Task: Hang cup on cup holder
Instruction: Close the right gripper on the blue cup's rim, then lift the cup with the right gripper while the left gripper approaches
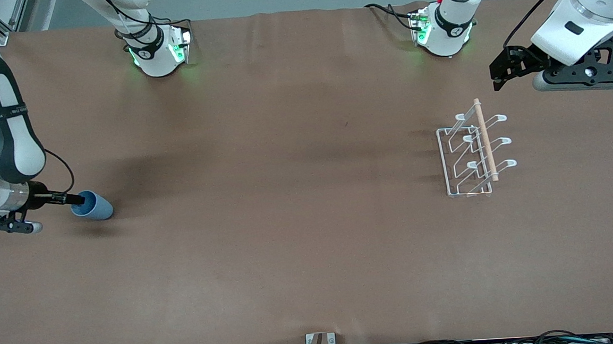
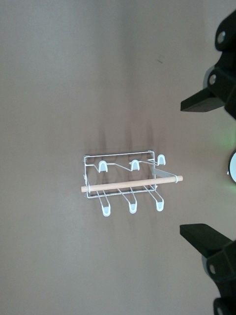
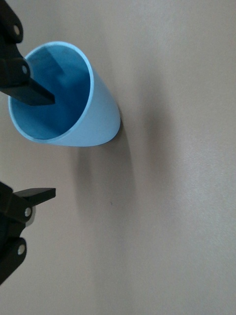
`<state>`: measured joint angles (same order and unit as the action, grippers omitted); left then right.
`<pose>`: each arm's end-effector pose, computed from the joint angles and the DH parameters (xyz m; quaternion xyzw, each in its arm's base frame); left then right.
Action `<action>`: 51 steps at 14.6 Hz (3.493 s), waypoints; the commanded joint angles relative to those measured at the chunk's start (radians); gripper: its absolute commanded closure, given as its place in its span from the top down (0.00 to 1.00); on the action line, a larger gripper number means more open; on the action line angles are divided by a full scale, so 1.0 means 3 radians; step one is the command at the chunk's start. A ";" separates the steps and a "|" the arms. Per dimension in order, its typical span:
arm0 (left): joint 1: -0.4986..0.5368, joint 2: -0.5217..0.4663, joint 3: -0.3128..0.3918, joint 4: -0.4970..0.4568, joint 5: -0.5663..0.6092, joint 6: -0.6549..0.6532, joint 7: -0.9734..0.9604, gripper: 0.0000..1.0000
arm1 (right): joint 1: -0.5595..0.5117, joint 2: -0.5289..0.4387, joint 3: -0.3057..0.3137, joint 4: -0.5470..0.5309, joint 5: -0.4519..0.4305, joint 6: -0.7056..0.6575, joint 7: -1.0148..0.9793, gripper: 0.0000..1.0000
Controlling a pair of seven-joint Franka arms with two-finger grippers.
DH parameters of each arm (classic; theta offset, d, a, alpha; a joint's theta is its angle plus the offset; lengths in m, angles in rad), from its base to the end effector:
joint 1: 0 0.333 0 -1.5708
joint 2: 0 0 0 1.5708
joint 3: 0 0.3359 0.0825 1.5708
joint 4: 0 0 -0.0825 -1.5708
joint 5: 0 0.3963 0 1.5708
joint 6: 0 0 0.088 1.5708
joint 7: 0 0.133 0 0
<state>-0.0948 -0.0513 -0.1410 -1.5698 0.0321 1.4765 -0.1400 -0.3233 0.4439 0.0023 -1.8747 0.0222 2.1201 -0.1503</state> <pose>0.5247 -0.1236 0.6390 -0.9985 0.0465 0.0172 0.0232 0.5940 -0.1960 0.2442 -0.9908 0.0916 0.0942 0.0322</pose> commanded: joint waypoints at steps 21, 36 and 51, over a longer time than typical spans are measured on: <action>-0.0093 0.0099 -0.0092 0.0073 0.0021 -0.0115 0.0027 1.00 | 0.0234 -0.1049 0.0217 0.0405 0.1647 -0.1733 -0.0046 0.01; -0.0788 0.0365 -0.1089 0.0226 -0.0010 0.0396 0.0047 1.00 | 0.1266 -0.1505 0.0222 0.0282 0.2902 -0.2000 -0.0051 0.00; -0.0824 0.0830 -0.1749 0.0507 -0.0128 0.1582 0.0932 1.00 | 0.1410 -0.1260 0.0222 0.0277 0.3275 -0.2312 -0.0471 0.00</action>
<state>-0.3431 0.1488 -0.6566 -1.4785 0.0052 1.9402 0.0935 0.0825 0.0692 0.0793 -1.7794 0.9789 1.4341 -0.2728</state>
